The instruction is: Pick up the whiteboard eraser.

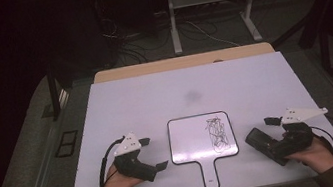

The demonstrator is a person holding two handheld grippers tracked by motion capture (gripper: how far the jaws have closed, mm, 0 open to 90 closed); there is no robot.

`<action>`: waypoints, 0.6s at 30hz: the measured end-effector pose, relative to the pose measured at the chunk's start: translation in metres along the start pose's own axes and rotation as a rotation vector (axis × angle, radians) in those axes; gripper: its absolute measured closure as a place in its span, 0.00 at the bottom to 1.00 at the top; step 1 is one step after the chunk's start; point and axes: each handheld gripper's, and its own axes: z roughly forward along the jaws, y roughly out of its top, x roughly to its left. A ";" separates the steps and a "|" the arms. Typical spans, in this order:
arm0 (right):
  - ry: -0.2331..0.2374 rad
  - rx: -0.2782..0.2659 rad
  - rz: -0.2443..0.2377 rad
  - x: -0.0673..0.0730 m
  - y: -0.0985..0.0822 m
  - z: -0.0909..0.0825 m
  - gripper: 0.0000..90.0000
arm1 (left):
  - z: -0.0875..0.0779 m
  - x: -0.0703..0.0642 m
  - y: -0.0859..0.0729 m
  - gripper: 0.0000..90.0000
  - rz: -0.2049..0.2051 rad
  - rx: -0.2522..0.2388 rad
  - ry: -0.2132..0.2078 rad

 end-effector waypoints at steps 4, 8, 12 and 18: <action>-0.012 0.011 0.006 -0.002 0.002 -0.002 0.01 | 0.000 0.001 -0.001 0.00 -0.001 0.001 -0.003; -0.025 0.027 0.006 -0.003 0.003 -0.004 0.01 | -0.001 0.001 -0.001 0.00 -0.002 0.003 -0.004; -0.036 0.050 0.009 -0.005 0.003 -0.006 0.01 | 0.000 0.001 -0.001 0.00 -0.003 0.005 -0.005; -0.059 0.088 0.004 -0.006 0.003 -0.007 0.01 | 0.000 0.001 -0.002 0.00 -0.005 0.003 -0.006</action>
